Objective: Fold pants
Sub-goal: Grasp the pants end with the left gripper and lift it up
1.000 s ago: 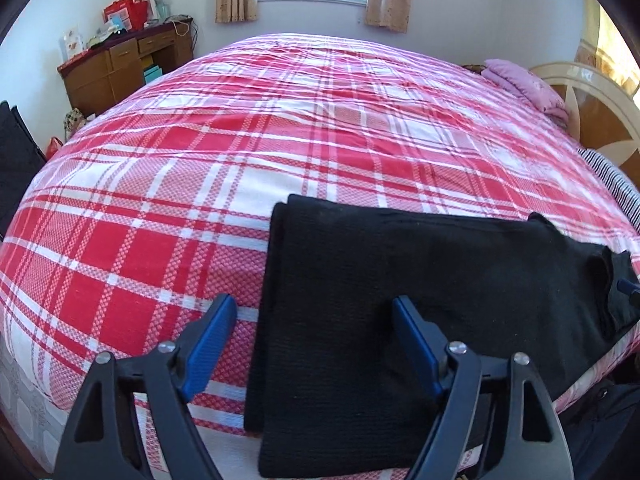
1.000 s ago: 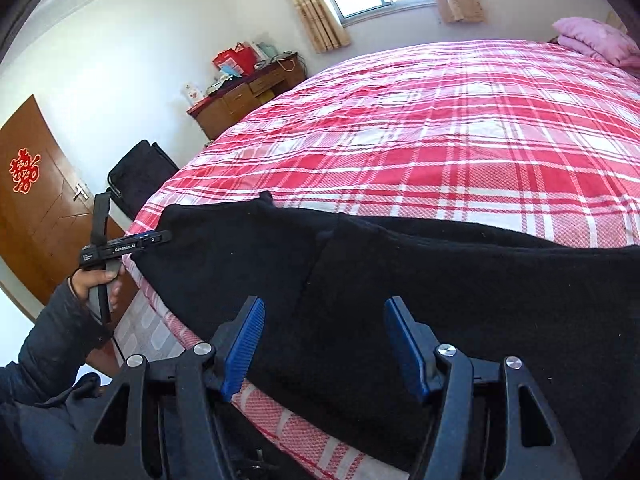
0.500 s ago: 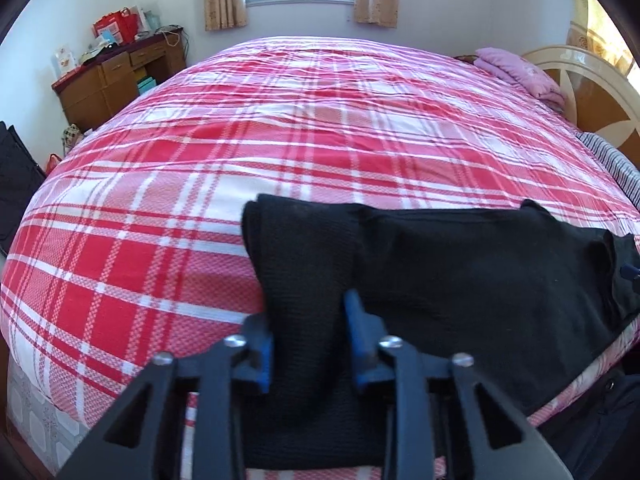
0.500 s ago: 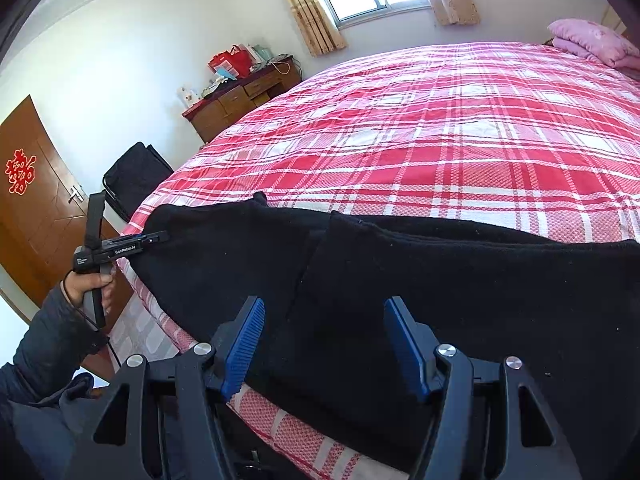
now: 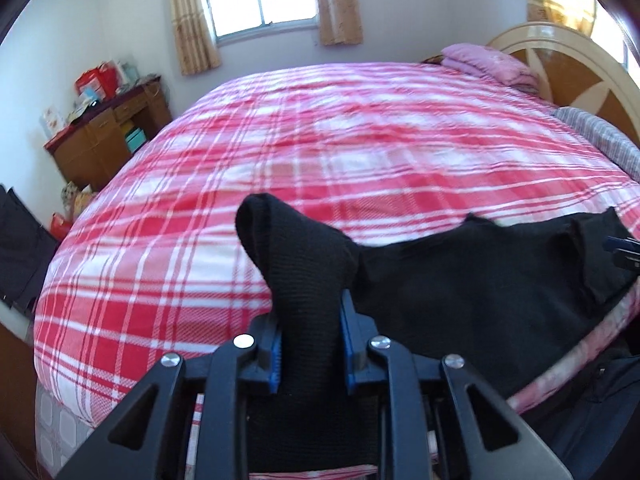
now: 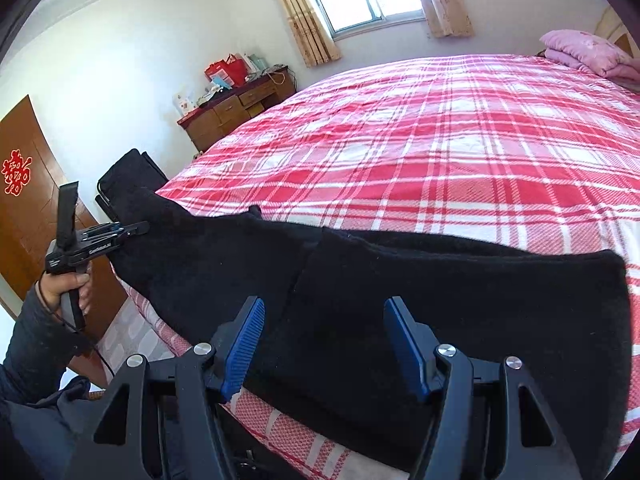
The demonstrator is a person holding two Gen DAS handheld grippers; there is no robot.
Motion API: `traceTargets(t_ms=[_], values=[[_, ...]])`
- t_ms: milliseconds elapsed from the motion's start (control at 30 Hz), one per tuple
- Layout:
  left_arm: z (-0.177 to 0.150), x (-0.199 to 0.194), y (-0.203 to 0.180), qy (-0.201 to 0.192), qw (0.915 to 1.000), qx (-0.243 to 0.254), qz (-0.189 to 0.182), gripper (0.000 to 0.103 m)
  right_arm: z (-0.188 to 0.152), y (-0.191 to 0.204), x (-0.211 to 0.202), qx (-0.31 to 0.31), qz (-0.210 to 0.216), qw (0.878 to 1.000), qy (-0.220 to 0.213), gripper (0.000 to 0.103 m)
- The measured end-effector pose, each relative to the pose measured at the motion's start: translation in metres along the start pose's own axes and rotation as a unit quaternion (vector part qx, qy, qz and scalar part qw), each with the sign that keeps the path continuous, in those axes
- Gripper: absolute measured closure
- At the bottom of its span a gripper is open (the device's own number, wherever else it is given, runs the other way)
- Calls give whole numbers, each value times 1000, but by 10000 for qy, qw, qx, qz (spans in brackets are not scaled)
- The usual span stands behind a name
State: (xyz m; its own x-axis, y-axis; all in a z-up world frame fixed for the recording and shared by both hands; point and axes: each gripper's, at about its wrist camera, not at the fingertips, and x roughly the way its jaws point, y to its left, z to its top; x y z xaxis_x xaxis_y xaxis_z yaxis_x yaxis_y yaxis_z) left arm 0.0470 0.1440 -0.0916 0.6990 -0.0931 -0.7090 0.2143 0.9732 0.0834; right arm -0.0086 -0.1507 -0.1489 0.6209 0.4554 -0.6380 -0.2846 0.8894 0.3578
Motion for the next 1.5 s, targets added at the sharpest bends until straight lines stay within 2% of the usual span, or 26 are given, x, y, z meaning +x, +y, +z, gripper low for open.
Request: traceTargets(t_ms=[267,467,533,633,967,1200,1367,1500], values=[[18,-30,-34,-163,9943,-50,-1050,80,15,-12,-31,143,-111,9992,-347,39],[36,-43,-61,-200,9834,-127,-1801,80,21,-31,-49,411,-281,9975,-495,39],[45,-44,-73,-160,9766,-158,-2138,80,23,-38,-55,492,-311,9968,-543,39],[56,-45,-94,-122,9698,-144,-2433,80,28,-46,-65,541,-383,9957,-641,39],[87,-35,-163,96,9520,125,-3058,80,24,-87,-92,991,-871,9889,-690,39],[102,-31,-218,234,9440,515,-3251,80,18,-116,-109,1266,-1135,9821,-812,39],[105,-27,-258,410,9357,808,-3409,80,18,-130,-114,1440,-1221,9779,-895,39],[106,-21,-282,529,9324,1026,-3426,80,18,-138,-114,1534,-1273,9757,-911,39]])
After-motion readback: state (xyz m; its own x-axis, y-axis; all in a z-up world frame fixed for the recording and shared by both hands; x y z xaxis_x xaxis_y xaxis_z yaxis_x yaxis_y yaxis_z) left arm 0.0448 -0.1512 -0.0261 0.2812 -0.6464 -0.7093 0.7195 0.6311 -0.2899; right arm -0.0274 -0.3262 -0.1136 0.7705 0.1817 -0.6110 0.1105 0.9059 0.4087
